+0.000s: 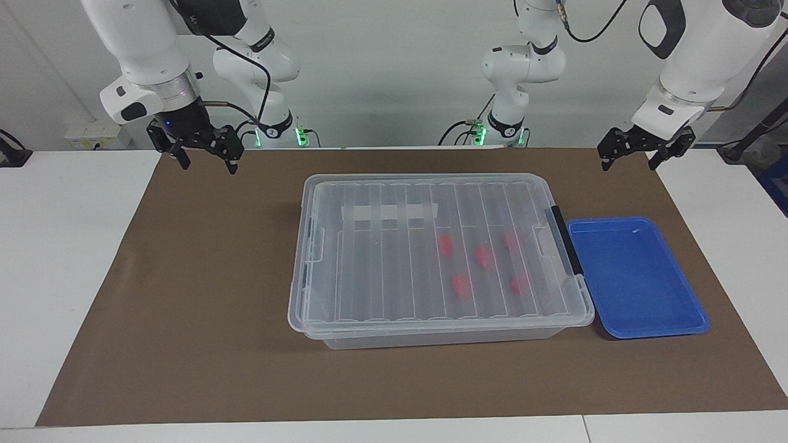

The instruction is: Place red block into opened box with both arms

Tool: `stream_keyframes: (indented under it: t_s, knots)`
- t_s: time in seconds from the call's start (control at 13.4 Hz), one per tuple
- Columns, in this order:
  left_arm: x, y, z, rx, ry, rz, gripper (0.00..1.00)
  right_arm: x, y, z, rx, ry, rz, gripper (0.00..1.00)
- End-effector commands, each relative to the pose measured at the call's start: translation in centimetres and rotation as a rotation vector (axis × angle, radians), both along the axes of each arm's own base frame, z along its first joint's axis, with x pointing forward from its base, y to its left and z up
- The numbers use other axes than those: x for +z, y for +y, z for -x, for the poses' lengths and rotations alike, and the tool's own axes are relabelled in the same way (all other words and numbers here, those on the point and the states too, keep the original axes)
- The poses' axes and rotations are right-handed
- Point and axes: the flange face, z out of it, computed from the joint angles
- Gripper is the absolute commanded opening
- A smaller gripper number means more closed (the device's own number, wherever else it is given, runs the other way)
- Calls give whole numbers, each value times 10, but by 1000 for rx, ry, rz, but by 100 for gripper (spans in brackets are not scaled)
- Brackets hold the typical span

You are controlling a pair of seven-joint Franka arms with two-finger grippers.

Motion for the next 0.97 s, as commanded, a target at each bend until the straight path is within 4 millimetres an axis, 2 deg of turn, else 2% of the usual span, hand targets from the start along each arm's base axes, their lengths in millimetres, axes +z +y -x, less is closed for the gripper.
stream_keyframes:
  t_s: [0.0, 0.9]
  knots:
    - [2, 3, 6, 1, 10, -4, 100, 3, 2, 4, -1, 1, -13, 100]
    - [2, 3, 6, 1, 10, -4, 100, 1, 3, 8, 0, 22, -13, 100]
